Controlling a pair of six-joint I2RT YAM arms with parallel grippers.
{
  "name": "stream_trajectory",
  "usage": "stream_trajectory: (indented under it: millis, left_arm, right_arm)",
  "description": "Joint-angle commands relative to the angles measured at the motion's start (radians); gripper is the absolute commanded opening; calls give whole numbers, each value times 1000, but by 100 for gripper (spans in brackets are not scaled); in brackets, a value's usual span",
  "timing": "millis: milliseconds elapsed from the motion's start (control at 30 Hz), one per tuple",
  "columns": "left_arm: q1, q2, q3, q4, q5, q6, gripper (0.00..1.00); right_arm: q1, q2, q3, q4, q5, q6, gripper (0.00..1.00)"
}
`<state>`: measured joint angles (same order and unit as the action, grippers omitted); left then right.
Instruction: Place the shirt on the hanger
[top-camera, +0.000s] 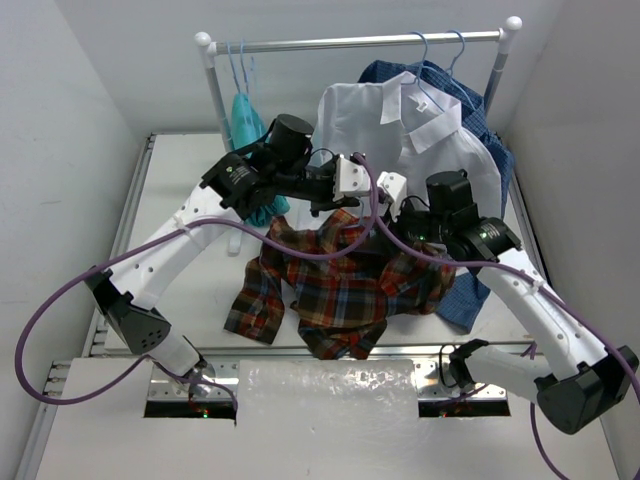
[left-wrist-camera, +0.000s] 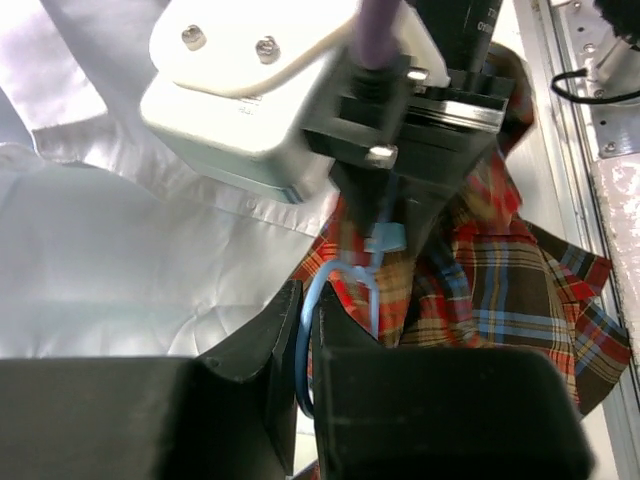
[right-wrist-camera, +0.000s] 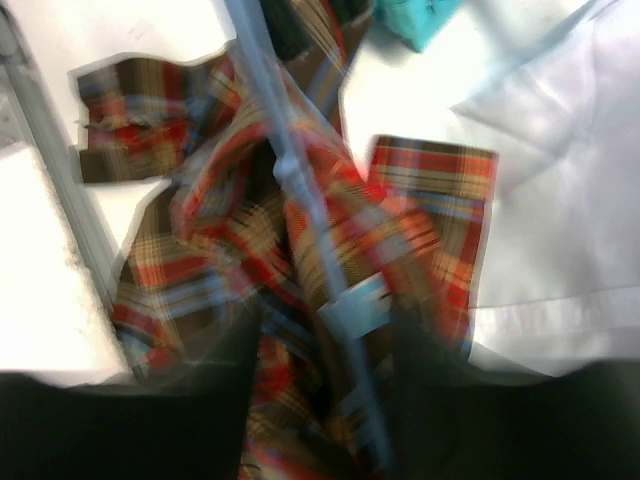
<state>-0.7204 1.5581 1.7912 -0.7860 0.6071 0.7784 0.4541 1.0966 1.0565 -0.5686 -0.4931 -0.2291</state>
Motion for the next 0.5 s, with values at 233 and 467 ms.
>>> stream_trajectory:
  millis: [233,467]
  left_arm:
    - [53,-55,-15,125,-142,-93,0]
    - [108,-81,25,97,-133,-99,0]
  right_arm:
    - [-110,-70,137,-70,307,68,99]
    - [-212,-228,-1,-60,482,201,88]
